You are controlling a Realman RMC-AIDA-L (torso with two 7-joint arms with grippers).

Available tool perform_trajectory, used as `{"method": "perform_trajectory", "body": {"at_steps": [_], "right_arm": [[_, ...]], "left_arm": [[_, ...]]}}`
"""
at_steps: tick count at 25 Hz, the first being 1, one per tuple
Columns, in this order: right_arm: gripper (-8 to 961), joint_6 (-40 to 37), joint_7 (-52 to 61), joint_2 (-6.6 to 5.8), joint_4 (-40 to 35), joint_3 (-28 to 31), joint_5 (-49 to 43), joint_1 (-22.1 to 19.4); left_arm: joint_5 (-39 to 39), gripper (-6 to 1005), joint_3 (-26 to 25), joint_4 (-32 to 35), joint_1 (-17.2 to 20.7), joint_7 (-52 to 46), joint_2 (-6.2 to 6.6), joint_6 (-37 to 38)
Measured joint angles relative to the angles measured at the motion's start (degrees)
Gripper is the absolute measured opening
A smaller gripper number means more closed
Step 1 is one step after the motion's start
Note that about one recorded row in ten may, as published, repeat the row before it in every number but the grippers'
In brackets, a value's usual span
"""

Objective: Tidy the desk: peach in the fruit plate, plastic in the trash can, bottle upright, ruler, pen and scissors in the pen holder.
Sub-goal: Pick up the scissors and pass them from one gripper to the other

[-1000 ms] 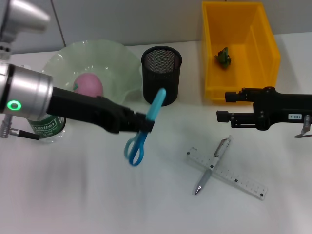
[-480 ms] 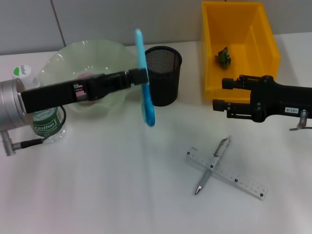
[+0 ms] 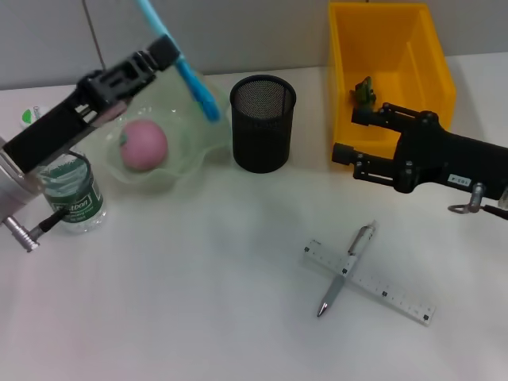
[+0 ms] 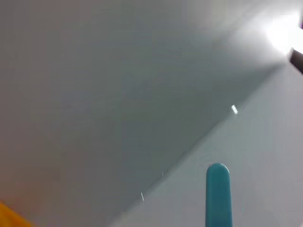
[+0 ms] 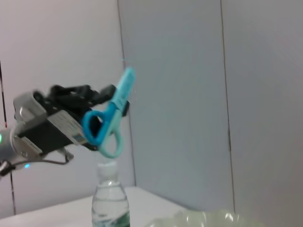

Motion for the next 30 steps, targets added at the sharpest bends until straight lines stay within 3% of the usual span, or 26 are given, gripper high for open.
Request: {"method": "perform_trajectory", "body": {"at_steps": [7, 19, 30], "right_arm": [[646, -0.41, -11.65, 1.08, 7.74, -0.31, 7.15, 0.51], [636, -1.47, -28.92, 1.76, 23.54, -0.11, 14.11, 6.71], [627, -1.92, -37.97, 2.06, 33.10, 3.39, 14.79, 10.88]], "left_arm": [[-6.47, 240, -0.03, -5.64, -0.67, 0.65, -0.35, -2.68], [-15.77, 242, -0.17, -18.60, -4.44, 3.93, -0.47, -3.78], [-16.03, 244, -2.28, -21.76, -5.60, 5.07, -0.47, -3.28]]}}
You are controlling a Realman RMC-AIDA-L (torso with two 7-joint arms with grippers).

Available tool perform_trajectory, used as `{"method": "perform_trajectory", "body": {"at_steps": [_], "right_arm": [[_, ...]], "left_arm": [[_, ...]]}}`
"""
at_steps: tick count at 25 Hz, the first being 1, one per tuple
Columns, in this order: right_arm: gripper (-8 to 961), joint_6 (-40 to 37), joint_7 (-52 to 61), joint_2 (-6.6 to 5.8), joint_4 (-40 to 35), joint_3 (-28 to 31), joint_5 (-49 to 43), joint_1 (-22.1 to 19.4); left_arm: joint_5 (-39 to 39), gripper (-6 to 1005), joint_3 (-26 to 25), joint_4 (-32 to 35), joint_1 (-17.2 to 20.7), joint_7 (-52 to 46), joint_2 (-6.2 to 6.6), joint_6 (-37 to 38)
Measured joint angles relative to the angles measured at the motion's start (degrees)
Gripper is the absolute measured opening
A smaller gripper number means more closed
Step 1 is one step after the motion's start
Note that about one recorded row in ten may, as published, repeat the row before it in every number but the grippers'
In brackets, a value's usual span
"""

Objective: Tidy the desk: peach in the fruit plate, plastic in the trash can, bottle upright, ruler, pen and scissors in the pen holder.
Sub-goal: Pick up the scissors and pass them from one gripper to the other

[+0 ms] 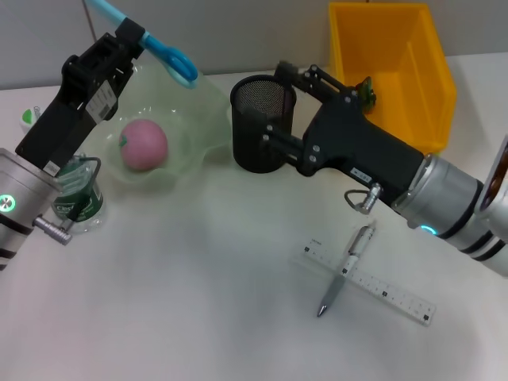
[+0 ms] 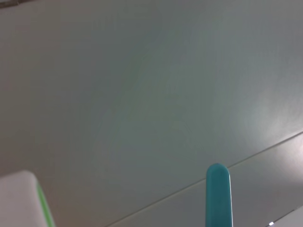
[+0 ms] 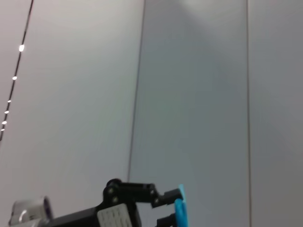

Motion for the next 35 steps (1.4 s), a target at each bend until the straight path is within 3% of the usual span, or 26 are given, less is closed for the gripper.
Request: {"method": "perform_trajectory", "body": {"at_steps": [19, 35], "right_arm": [[612, 4.58, -12.72, 0.00, 9.38, 4.97, -0.48, 6.89], [599, 7.43, -16.12, 0.00, 11.20, 6.63, -0.63, 9.81]], "left_arm": [[0.27, 248, -2.08, -4.22, -1.27, 0.97, 0.00, 1.77], [1.18, 252, -2.27, -4.51, -1.80, 1.61, 0.01, 1.96]]}}
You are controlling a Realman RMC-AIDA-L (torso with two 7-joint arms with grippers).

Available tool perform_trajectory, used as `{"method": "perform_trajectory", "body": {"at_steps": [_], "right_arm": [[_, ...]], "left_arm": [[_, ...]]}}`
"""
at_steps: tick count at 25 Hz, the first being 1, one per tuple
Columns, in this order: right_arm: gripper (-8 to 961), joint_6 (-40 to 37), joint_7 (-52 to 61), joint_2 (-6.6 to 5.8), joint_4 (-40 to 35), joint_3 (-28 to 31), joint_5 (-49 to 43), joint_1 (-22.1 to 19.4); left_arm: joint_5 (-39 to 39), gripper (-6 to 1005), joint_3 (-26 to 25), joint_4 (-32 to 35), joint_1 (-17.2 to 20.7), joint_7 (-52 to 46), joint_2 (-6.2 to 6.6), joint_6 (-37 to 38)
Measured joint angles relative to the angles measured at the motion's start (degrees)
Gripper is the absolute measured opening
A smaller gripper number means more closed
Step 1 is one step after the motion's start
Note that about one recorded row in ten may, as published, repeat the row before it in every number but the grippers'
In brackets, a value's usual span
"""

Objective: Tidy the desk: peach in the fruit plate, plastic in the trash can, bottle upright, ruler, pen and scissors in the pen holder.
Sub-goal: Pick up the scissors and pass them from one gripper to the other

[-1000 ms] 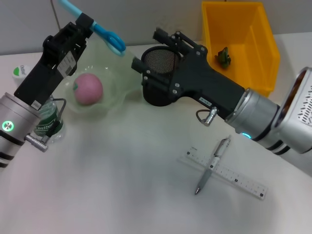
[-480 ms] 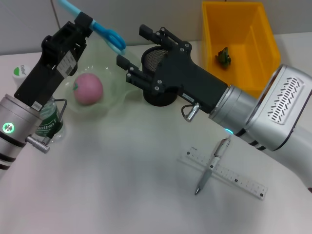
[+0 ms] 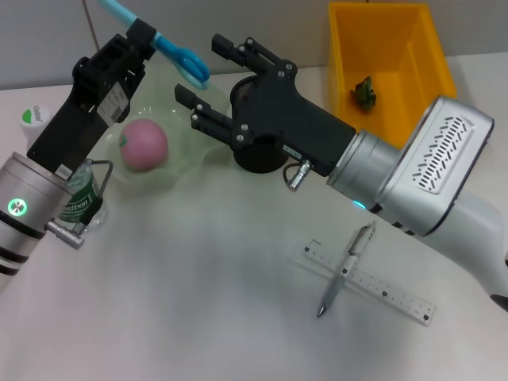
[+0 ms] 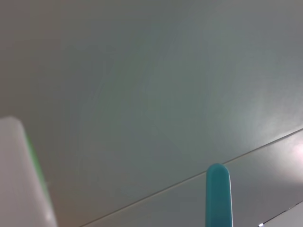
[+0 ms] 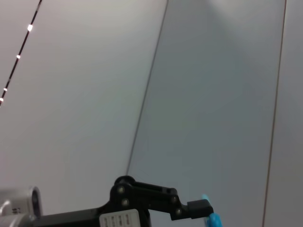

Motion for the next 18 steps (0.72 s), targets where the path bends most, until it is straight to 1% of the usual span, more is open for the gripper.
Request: {"method": "perform_trajectory", "body": {"at_steps": [5, 18], "right_arm": [[595, 1.35, -0.04, 0.00, 0.17, 0.42, 0.00, 0.42], [585, 1.09, -0.11, 0.00, 0.64, 0.42, -0.08, -0.24]], "left_arm": [[0.02, 253, -0.05, -0.76, -0.09, 0.03, 0.00, -0.27], [0.75, 255, -1.30, -2.08, -0.42, 1.44, 0.00, -0.54]]}}
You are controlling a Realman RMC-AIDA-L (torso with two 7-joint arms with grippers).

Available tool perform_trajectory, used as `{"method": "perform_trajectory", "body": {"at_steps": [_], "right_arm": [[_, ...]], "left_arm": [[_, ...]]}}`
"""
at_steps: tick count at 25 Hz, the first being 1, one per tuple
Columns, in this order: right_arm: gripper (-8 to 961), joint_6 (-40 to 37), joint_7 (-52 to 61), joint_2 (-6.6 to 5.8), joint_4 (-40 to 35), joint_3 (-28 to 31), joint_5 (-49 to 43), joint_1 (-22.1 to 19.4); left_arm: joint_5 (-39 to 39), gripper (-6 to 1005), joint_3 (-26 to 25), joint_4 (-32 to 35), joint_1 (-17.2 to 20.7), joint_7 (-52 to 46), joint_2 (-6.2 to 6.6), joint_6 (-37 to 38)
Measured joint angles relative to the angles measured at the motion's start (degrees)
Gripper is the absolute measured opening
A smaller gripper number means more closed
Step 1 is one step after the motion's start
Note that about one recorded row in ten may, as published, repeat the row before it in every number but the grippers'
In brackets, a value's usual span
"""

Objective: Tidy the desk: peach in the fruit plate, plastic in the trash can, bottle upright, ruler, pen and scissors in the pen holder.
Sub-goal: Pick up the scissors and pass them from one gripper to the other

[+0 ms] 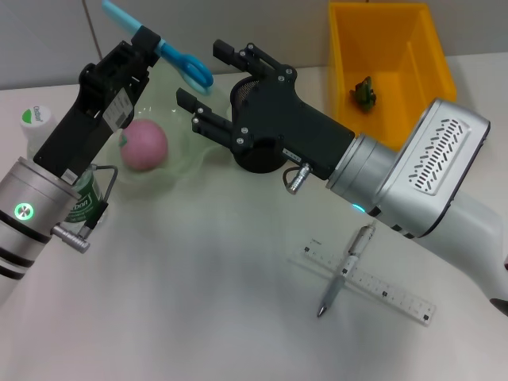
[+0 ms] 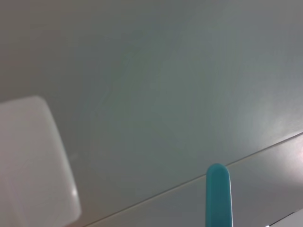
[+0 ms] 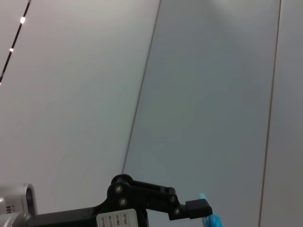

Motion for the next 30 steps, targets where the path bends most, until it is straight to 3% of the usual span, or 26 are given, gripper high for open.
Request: {"method": "perform_trajectory", "body": {"at_steps": [9, 20, 30], "right_arm": [[578, -0.04, -0.01, 0.00, 0.04, -0.27, -0.01, -0.07], [569, -1.58, -0.01, 0.00, -0.10, -0.02, -1.70, -2.98], [561, -2.43, -0.01, 0.00, -0.16, 0.00, -2.21, -5.11]], "left_arm": [[0.07, 257, -0.06, -0.66, 0.13, 0.43, 0.00, -0.08], [0.54, 259, -0.27, -2.55, 0.05, 2.32, 0.00, -0.08], [12.52, 261, -12.00, -4.88, 0.81, 5.77, 0.00, -1.91]]}}
